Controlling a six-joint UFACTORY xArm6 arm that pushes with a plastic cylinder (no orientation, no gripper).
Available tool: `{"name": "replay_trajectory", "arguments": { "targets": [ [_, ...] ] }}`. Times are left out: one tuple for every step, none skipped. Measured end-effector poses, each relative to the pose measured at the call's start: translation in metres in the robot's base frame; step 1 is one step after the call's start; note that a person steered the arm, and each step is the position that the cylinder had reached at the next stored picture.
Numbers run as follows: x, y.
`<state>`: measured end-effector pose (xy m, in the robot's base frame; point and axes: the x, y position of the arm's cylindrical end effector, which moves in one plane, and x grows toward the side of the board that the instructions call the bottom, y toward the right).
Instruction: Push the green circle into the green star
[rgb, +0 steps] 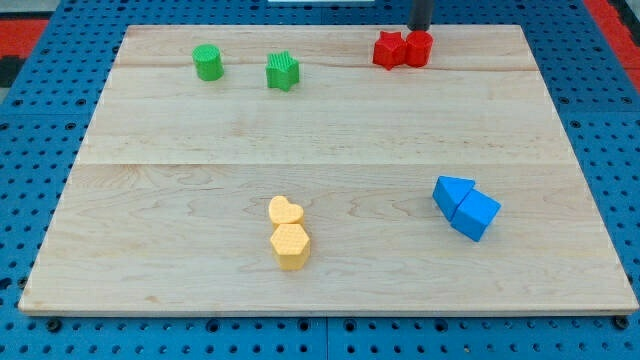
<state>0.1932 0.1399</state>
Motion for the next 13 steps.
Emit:
{"name": "replay_trajectory", "arguments": {
  "targets": [
    [0.000, 0.001],
    [0.000, 0.001],
    [0.008, 0.012],
    [0.036, 0.048],
    [0.121, 0.052],
    [0.163, 0.056],
    [0.139, 0.084],
    [0.137, 0.050],
    [0.168, -0.051],
    [0.185, -0.170],
    [0.131, -0.307],
    [0.075, -0.390],
    [0.061, -0.353]
  ]
}}
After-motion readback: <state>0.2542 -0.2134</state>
